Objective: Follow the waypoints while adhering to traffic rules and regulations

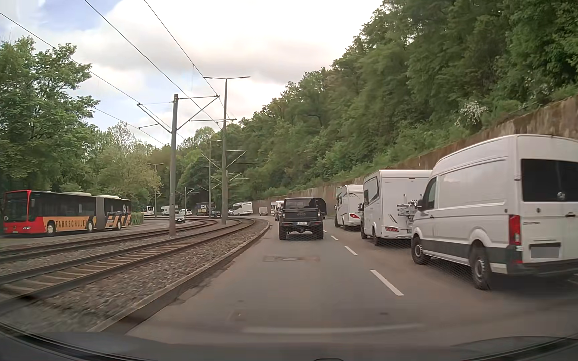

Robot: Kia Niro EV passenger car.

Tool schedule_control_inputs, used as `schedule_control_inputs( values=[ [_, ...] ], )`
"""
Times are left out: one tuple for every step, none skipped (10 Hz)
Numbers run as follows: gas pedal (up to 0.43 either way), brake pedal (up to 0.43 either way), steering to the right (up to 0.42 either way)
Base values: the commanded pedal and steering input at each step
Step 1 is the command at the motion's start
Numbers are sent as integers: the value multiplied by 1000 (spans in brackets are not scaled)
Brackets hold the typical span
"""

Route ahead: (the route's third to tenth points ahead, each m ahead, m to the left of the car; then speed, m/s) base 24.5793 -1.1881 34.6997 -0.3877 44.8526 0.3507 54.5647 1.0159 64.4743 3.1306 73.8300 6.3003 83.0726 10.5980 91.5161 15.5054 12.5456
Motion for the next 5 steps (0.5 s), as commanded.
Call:
schedule_control_inputs(
  values=[
    [0,0,1],
    [0,0,1],
    [0,0,1],
    [0,0,0],
    [0,0,0]
  ],
)
